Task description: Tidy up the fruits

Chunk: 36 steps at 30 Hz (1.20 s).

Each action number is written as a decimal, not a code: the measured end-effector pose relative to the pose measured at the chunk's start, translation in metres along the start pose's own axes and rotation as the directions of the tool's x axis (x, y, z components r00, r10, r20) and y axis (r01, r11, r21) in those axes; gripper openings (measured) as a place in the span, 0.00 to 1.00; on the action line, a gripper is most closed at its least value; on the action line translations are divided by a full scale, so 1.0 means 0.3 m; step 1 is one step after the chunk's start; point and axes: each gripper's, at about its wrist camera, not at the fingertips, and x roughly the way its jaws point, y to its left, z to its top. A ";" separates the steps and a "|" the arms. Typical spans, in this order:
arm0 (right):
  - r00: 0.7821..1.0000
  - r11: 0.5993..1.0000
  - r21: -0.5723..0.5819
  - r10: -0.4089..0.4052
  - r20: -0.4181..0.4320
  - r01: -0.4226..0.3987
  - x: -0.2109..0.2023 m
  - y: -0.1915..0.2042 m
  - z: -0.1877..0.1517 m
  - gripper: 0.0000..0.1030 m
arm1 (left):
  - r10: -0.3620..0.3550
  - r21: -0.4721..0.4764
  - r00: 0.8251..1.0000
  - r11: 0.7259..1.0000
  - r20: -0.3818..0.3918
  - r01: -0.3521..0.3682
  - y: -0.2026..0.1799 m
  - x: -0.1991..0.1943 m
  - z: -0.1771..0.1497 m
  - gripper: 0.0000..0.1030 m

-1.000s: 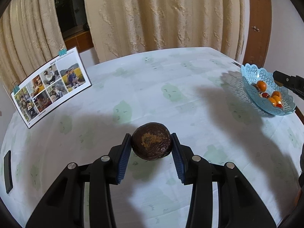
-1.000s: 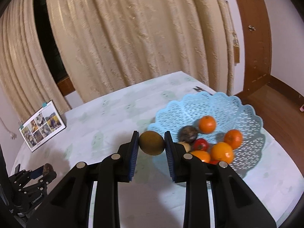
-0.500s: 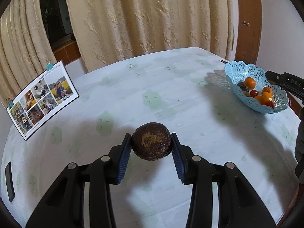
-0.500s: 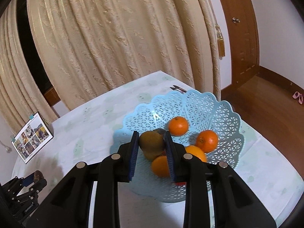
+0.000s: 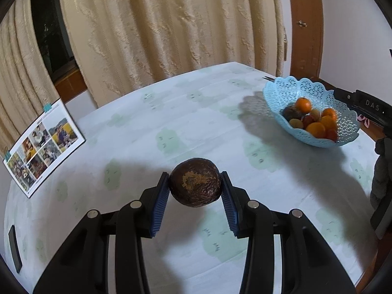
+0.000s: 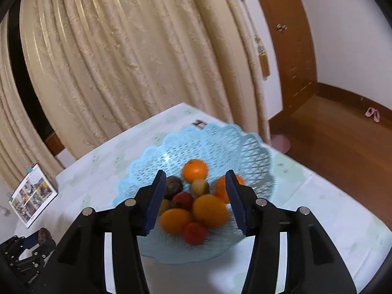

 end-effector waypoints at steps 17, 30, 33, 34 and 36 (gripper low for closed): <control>0.984 0.980 0.175 -0.123 0.130 0.099 -0.075 -0.211 -0.035 0.50 | -0.131 0.068 0.991 0.989 0.038 0.128 -0.233 0.062 0.211 0.41; 0.974 0.938 0.325 -0.175 0.142 0.122 -0.091 -0.296 -0.060 0.57 | -0.217 0.081 0.975 0.974 0.045 0.213 -0.346 0.149 0.322 0.41; 0.969 0.926 0.355 -0.193 0.154 0.128 -0.105 -0.318 -0.064 0.57 | -0.233 0.078 0.971 0.970 0.045 0.229 -0.352 0.157 0.337 0.41; 0.967 0.923 0.362 -0.199 0.157 0.131 -0.109 -0.322 -0.066 0.57 | -0.239 0.078 0.970 0.969 0.044 0.235 -0.353 0.159 0.339 0.41; 0.965 0.917 0.375 -0.208 0.161 0.135 -0.117 -0.335 -0.069 0.57 | -0.249 0.072 0.968 0.967 0.038 0.246 -0.345 0.165 0.339 0.43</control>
